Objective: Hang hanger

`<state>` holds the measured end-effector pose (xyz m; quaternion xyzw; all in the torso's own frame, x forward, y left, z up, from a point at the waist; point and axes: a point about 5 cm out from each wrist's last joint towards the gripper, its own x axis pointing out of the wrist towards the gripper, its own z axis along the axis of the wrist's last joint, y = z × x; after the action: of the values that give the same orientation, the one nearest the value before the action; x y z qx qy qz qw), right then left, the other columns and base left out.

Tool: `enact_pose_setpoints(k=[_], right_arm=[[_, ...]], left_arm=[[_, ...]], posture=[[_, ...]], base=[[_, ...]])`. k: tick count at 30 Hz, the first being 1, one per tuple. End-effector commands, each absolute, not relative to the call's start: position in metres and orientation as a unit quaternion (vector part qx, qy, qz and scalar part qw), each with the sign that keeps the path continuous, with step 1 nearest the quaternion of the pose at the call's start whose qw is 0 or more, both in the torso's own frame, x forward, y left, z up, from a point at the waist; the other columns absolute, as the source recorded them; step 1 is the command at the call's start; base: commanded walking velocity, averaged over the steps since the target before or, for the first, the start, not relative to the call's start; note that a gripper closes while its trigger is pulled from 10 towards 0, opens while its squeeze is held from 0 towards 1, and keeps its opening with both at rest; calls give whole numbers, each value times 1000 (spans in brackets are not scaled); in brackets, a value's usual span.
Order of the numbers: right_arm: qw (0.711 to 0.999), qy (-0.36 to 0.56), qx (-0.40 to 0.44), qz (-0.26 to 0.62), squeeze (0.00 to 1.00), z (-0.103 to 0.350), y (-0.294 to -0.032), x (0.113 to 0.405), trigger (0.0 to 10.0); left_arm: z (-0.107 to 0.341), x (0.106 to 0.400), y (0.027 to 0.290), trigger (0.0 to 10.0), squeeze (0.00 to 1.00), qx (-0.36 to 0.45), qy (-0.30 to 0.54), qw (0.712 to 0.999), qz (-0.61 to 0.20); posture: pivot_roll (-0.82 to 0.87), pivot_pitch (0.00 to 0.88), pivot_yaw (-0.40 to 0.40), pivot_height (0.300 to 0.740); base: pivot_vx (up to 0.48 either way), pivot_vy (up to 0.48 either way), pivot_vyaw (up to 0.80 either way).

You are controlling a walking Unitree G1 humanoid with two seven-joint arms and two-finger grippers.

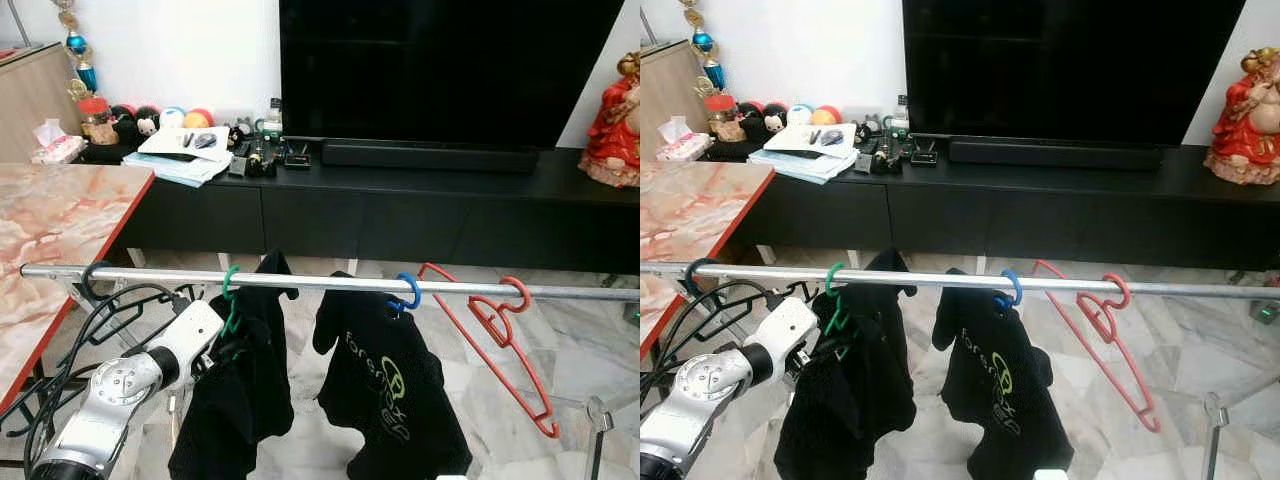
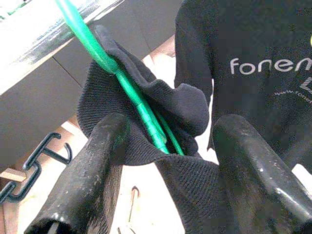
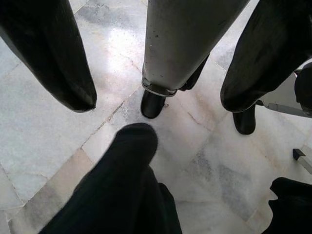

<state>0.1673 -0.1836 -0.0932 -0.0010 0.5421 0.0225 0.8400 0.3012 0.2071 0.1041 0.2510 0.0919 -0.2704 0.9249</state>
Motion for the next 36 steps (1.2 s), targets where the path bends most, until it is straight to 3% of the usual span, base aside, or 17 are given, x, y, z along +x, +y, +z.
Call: enact_pose_setpoints(k=[1,11,16,22,36], right_arm=[[840,542,-3,25,0,-93,-183,168,10000],[840,542,-3,27,0,-93,-181,168,10000],[840,542,-2,27,0,-93,-181,168,10000],[840,542,0,26,0,-94,-180,168,10000],[840,543,-1,29,0,-93,-179,168,10000]], left_arm=[[106,305,203,10000,0,264,87,921,-273],[102,315,180,10000,0,247,89,913,-313],[108,329,179,10000,0,278,78,918,-271],[109,333,188,10000,0,312,89,916,-236],[116,313,212,10000,0,345,109,898,-249]], posture=[[119,11,-14,740],[116,14,-7,740],[115,15,-1,740],[114,17,5,740],[128,17,8,740]], base=[[0,0,0],[0,0,0],[0,0,0],[0,0,0],[0,0,0]])
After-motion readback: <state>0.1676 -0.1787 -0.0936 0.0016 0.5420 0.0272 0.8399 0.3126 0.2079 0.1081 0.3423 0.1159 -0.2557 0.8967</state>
